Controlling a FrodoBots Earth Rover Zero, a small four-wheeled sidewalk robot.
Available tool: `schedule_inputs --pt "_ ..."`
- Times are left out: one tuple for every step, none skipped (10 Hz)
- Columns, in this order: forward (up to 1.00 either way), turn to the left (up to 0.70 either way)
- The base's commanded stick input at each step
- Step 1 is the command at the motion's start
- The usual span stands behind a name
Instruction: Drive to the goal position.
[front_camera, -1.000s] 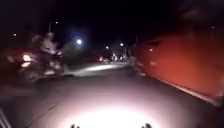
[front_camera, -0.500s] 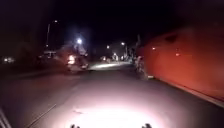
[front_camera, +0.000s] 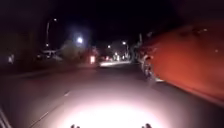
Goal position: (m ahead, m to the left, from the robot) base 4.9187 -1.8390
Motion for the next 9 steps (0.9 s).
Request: schedule_inputs --pt "0.85 0.00" --pt "0.85 0.00" --pt "0.85 0.00" --pt "0.85 0.00" --pt "0.85 0.00" --pt "0.85 -0.11" --pt "0.85 -0.34" --pt "0.85 -0.34" --pt "0.85 -0.33"
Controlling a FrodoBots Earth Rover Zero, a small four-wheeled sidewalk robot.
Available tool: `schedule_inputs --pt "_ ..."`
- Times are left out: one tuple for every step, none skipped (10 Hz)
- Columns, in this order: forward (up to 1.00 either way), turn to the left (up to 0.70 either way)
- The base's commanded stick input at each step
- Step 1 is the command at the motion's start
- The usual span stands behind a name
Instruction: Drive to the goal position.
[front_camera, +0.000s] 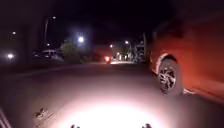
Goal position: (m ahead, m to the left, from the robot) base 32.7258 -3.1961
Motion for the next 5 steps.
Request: schedule_inputs --pt "0.85 -0.20" --pt "0.85 -0.07" --pt "0.85 0.00" --pt "0.85 0.00" --pt "0.85 0.00"
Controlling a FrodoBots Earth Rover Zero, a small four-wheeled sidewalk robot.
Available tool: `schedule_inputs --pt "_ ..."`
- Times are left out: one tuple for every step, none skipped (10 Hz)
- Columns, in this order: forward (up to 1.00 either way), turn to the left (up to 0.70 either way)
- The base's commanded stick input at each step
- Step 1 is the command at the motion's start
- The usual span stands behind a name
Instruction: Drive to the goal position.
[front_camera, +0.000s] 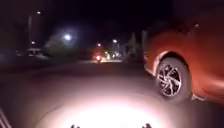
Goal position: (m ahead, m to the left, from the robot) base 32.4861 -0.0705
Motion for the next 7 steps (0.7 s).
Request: schedule_inputs --pt "0.85 0.00" --pt "0.85 -0.20" --pt "0.85 -0.21" --pt "0.85 0.00" --pt "0.85 0.00" --pt "0.85 0.00" --pt "0.85 0.00"
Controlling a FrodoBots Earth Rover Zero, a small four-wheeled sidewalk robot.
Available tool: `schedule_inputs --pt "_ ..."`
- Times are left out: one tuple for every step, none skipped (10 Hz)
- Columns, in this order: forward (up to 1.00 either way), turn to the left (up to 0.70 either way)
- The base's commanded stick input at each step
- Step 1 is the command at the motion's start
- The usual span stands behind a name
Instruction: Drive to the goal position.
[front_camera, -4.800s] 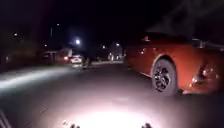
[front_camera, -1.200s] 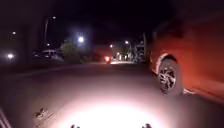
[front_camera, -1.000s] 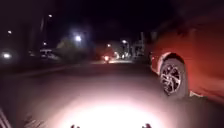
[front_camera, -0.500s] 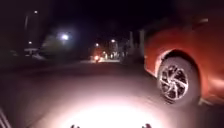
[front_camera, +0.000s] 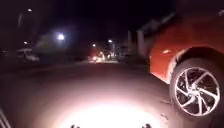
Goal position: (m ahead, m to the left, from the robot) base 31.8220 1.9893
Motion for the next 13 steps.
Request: schedule_inputs --pt "0.85 0.00" --pt "0.85 0.00" --pt "0.85 0.00" --pt "0.85 0.00" --pt "0.85 0.00" --pt "0.85 0.00" --pt "0.85 0.00" --pt "0.85 0.00" --pt "0.85 0.00" --pt "0.85 0.00" --pt "0.85 0.00" --pt "0.85 0.00" --pt "0.85 0.00"
